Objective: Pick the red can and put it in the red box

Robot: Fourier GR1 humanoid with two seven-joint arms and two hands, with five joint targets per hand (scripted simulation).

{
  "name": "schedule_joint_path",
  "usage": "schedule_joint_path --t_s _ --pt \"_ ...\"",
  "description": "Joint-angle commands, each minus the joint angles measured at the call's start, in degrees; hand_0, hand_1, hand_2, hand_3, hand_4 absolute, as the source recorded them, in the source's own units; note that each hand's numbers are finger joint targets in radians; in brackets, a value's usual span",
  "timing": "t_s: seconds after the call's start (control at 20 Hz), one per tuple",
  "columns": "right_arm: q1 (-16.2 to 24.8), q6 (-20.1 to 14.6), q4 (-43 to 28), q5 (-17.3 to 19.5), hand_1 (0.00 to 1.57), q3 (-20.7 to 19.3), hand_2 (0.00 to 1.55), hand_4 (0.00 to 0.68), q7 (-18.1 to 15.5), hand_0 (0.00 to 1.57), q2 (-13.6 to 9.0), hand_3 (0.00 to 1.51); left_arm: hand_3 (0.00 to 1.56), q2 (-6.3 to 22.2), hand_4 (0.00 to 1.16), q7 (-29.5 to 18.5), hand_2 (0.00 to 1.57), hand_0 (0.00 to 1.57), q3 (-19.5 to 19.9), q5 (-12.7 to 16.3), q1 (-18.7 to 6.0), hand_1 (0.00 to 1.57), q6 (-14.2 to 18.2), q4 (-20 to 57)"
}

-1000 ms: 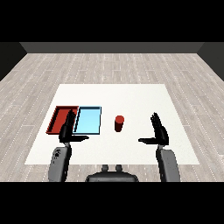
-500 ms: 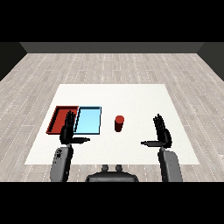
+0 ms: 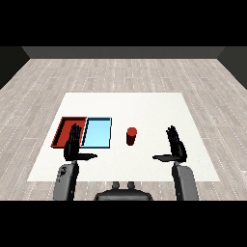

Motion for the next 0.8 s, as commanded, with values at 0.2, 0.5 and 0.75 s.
schedule_joint_path --t_s 0.2,0.5,0.75 --pt "-8.19 -2.26 7.66 1.38 0.00 -0.24 0.00 0.000 1.14 0.00 0.59 0.00 0.00 -0.86 0.00 1.55 0.00 0.00 -0.64 0.46 1.75 0.00 0.83 -3.69" --pt "-13.28 -1.87 11.50 -1.15 0.00 -2.00 0.00 0.000 3.74 0.00 -0.17 0.00 0.00 -1.37 0.00 -0.80 0.00 0.00 -0.09 0.35 0.35 0.00 1.50 -1.02" --pt "-11.27 -2.15 13.22 -0.86 0.00 1.59 0.00 0.000 3.28 0.00 3.73 0.00 0.00 0.25 0.00 1.60 0.00 0.00 0.79 1.79 -1.62 0.00 -0.16 -0.21"
